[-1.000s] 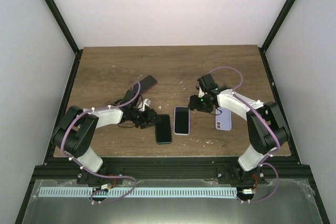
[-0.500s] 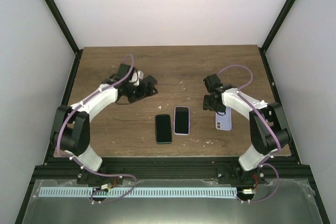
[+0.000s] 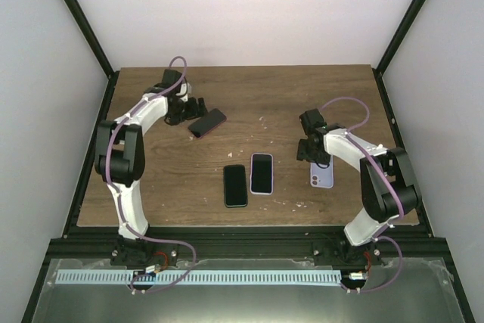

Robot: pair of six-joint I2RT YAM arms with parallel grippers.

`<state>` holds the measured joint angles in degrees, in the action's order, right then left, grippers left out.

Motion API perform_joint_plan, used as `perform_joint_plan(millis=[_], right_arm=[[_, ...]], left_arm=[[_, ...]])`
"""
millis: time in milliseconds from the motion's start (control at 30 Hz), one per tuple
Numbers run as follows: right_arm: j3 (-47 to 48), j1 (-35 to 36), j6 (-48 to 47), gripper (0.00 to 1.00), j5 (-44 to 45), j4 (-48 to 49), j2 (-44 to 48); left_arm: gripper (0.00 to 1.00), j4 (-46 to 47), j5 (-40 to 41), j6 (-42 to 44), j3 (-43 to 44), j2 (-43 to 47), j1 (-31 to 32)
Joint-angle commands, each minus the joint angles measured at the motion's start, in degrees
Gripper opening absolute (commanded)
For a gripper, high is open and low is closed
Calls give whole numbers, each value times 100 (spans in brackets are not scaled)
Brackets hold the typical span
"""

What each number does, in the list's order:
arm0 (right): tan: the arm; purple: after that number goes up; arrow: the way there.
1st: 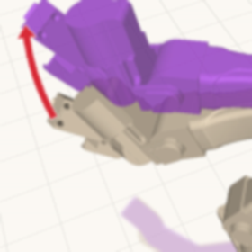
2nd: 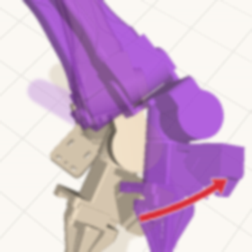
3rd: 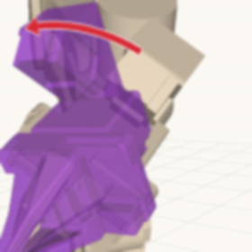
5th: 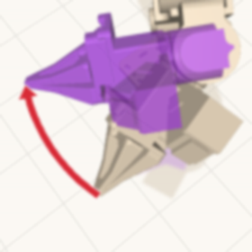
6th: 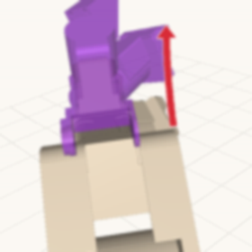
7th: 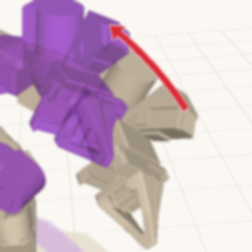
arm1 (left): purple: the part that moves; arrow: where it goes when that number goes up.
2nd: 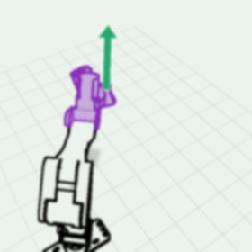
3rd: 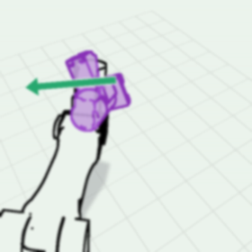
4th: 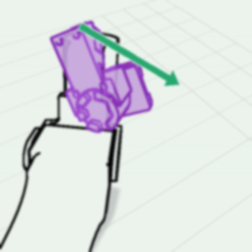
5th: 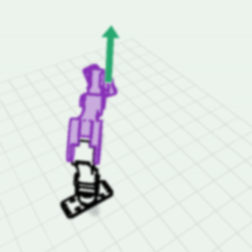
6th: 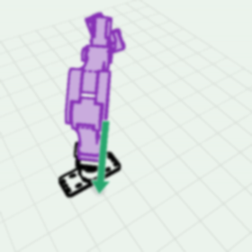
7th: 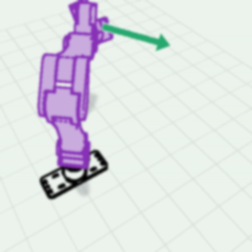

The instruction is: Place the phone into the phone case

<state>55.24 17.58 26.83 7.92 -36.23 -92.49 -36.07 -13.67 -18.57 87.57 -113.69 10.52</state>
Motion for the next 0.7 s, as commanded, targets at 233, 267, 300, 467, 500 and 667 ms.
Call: perform_joint_plan(millis=[233, 267, 300, 467, 500, 667], right_arm=[[-327, -124, -55, 50, -226, 293, -15], [-365, -124, -59, 50, -262, 328, -15], [-406, -119, -71, 49, -305, 362, -15], [-523, -123, -90, 37, -495, 446, 9], [-528, -120, -86, 33, -568, 462, 22], [-603, -102, -81, 17, -1060, 528, 219]], left_arm=[[96, -245, -473, 658, 924, -1017, -272], [96, -224, -504, 687, 921, -1062, -270], [96, -209, -550, 709, 924, -1108, -268], [96, -200, -644, 801, 932, -1289, -262], [96, -220, -619, 821, 924, -1314, -261], [93, -277, -735, 816, 902, -1371, -257]])
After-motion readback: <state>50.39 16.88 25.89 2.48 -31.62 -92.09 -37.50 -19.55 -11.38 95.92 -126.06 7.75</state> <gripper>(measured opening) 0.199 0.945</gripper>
